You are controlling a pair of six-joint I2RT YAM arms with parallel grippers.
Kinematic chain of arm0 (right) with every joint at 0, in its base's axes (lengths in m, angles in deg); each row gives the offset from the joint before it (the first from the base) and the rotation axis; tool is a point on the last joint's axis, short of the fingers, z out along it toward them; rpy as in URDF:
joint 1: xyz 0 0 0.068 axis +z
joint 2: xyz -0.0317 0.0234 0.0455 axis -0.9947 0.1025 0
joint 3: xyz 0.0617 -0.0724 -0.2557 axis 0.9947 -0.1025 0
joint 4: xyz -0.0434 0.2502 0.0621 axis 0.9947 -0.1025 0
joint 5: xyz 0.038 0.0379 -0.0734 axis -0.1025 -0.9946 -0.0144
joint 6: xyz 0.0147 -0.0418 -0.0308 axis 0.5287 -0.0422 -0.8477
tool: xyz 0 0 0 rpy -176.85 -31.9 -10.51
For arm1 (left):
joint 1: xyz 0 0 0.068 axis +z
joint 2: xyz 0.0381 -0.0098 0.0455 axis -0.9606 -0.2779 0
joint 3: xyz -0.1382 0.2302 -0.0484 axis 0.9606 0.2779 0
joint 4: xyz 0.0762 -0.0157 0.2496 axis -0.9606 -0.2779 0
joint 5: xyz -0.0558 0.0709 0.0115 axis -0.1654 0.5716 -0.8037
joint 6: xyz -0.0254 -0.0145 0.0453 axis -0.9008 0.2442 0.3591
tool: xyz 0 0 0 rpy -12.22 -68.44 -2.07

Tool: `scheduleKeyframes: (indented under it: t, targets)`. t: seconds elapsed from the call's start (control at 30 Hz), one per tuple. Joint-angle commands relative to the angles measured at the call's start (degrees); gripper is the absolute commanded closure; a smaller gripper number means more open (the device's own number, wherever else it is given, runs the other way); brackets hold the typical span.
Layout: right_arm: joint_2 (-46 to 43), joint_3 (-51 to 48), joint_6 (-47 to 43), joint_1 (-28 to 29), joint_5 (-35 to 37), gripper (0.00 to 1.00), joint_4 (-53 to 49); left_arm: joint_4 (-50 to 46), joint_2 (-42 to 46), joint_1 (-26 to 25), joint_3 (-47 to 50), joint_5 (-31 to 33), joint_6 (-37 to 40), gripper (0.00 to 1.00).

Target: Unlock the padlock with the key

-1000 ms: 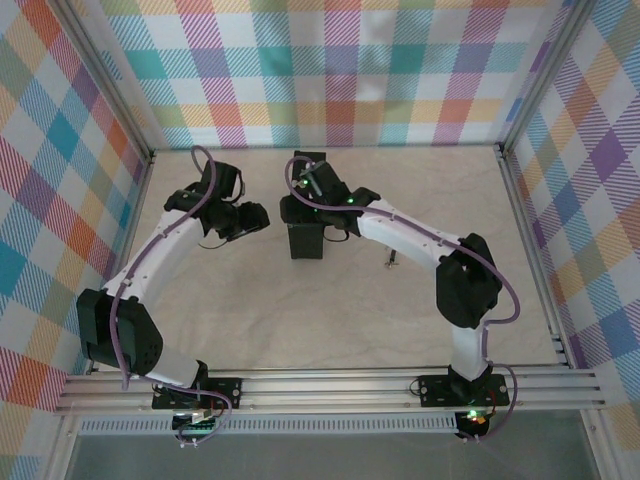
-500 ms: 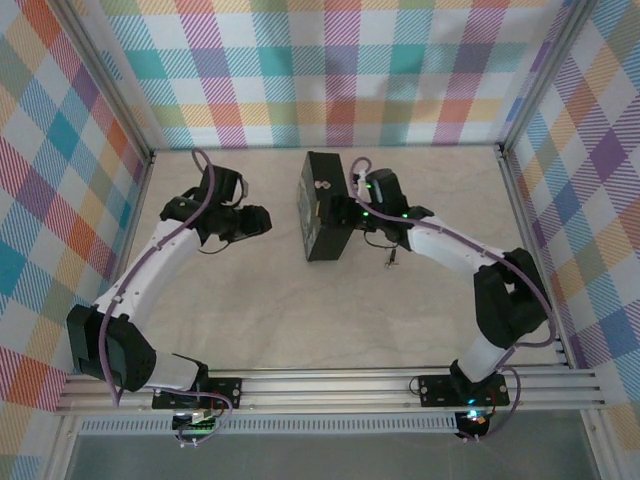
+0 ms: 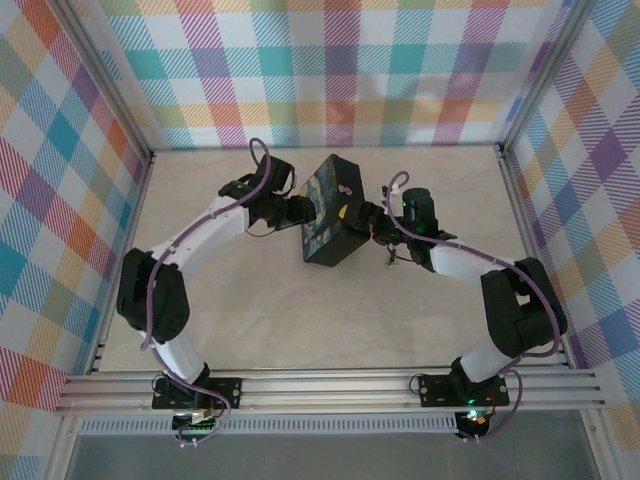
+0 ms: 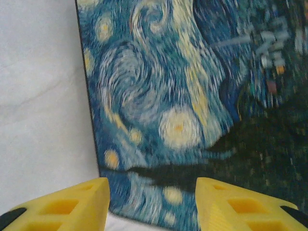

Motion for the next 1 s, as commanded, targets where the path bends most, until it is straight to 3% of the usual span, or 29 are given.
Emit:
scheduleKeyframes:
  t: [0.0,0.23,0.33,0.67,0.77,0.87,0.97]
  targets:
    - [1.3,-2.9,1.3,-0.1,-3.4,0.05,-2.4,2.1,-3.8,-0.3,-3.7,0.8,-2.7,0.5]
    - [3.9,-3.4,2.3,-0.5,-5.0,0.04,-0.4,1.3,-8.8,-0.3,-5.3,5.1,-2.7,0.51]
    - [6.3,-4.8,5.3,-0.5,-7.2,0.04,4.8,0.1,-9.1,-0.3,-4.1,8.4,-1.6,0.5]
    - [8.7,-4.3,5.9,-0.4,-6.9,0.0,6.3,1.1,-8.7,1.2,1.0,9.1,-0.8,0.51]
    - [8.2,-0.8,2.3,-0.3,-5.0,0.0,-3.1,0.4,-7.8,1.8,0.9,9.6,-0.6,0.51]
    - [5.4,3.5,-5.5,0.3,2.9,0.0,-19.8,-0.9,-6.5,2.1,-0.5,9.5,0.5,0.51]
    - [3.1,5.7,-7.8,0.5,7.5,0.0,-27.0,-1.7,-5.6,1.6,-1.8,8.2,1.6,0.5]
